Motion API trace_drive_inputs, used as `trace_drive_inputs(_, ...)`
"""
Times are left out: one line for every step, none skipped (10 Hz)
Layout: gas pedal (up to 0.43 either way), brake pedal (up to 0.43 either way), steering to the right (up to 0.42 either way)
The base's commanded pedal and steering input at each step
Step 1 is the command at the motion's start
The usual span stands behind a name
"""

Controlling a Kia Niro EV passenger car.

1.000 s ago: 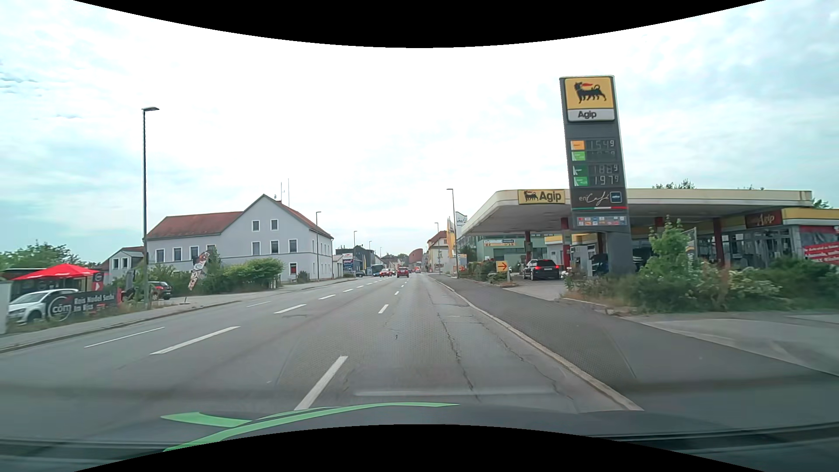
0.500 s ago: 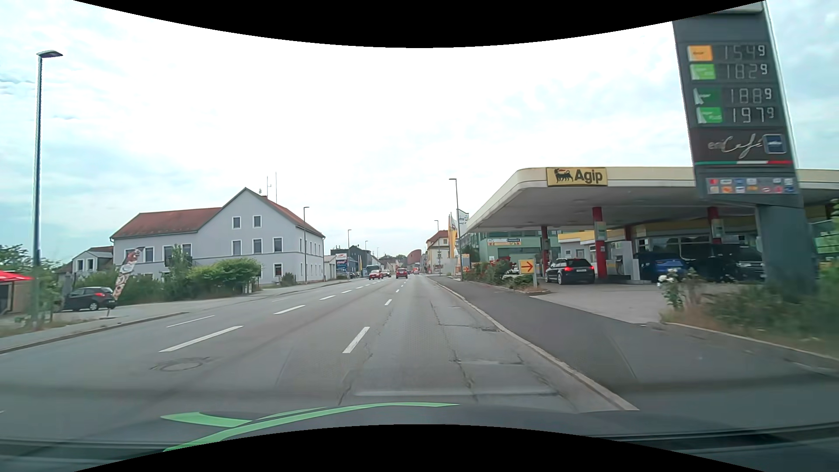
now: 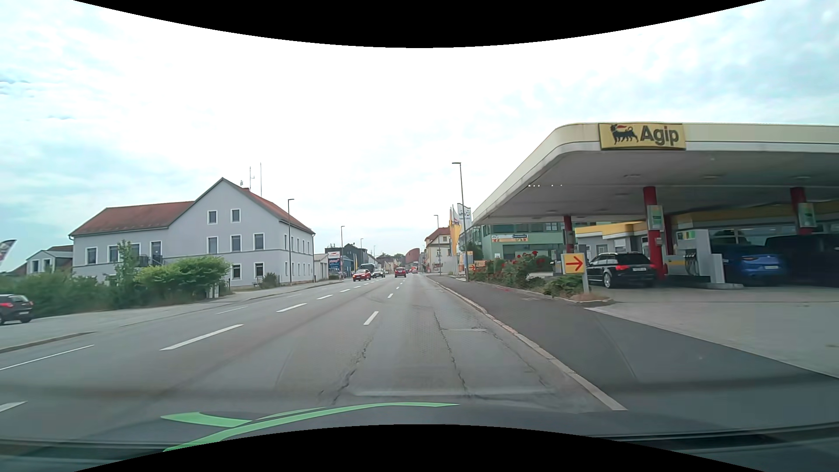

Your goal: Follow the waypoints while adhering to traffic rules and regulations

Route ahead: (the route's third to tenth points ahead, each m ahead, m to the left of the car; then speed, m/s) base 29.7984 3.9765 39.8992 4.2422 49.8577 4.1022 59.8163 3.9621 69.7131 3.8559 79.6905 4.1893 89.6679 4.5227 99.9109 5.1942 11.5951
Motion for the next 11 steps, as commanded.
trace_drive_inputs(0.079,0.0,0.0)
trace_drive_inputs(0.079,0.0,0.0)
trace_drive_inputs(0.087,0.0,0.0)
trace_drive_inputs(0.087,0.0,0.0)
trace_drive_inputs(0.087,0.0,0.0)
trace_drive_inputs(0.087,0.0,0.0)
trace_drive_inputs(0.087,0.0,0.0)
trace_drive_inputs(0.087,0.0,0.0)
trace_drive_inputs(0.087,0.0,-0.001)
trace_drive_inputs(0.087,0.0,-0.002)
trace_drive_inputs(0.087,0.0,-0.004)
